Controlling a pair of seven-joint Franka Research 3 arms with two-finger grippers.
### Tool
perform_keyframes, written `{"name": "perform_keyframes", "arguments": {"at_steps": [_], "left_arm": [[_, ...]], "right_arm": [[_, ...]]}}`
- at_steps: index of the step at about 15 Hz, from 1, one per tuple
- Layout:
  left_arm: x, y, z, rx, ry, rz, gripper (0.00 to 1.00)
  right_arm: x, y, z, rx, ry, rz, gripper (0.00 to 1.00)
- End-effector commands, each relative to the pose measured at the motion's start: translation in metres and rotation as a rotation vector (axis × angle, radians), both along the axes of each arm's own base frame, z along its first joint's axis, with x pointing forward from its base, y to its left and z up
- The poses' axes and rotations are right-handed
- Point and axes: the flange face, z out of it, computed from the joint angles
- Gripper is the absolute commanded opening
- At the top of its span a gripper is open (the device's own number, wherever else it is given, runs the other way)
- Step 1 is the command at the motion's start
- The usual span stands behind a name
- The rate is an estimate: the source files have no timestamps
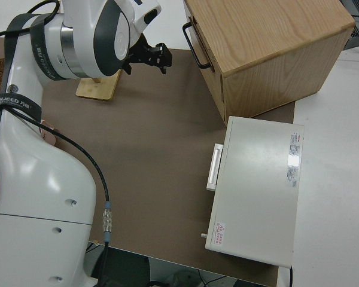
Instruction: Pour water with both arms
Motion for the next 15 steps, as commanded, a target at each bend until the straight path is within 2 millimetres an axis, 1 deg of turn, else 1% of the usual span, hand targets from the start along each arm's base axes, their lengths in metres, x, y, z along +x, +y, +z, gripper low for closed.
{"name": "perform_keyframes", "arguments": {"at_steps": [1,4,5,7,9,11,12,14,15], "left_arm": [[0.012,0.055,0.022,0.011,-0.043,-0.05,0.0],[0.003,0.106,0.014,-0.018,-0.056,-0.089,0.0],[0.002,0.121,0.005,-0.027,-0.054,-0.104,0.0],[-0.004,0.164,-0.014,-0.032,-0.053,-0.118,0.0],[-0.008,0.194,-0.033,-0.041,-0.067,-0.149,0.0],[-0.012,0.22,-0.053,-0.044,-0.08,-0.176,0.0],[-0.015,0.236,-0.067,-0.031,-0.069,-0.183,0.0],[-0.012,0.253,-0.09,-0.028,-0.059,-0.202,0.0],[-0.011,0.262,-0.094,-0.03,-0.076,-0.203,0.0]], "right_arm": [[-0.002,-0.004,0.004,0.006,-0.01,0.017,0.994],[-0.002,-0.004,0.003,0.006,-0.009,0.017,0.994],[-0.002,-0.004,0.004,0.006,-0.01,0.017,0.994],[-0.002,-0.004,0.004,0.006,-0.01,0.017,0.994],[-0.002,-0.004,0.004,0.006,-0.01,0.017,0.994],[-0.002,-0.004,0.003,0.006,-0.009,0.017,0.994],[-0.002,-0.004,0.004,0.008,-0.01,0.017,0.994],[-0.002,-0.004,0.004,0.006,-0.01,0.017,0.994],[-0.002,-0.004,0.004,0.006,-0.01,0.017,0.994]]}}
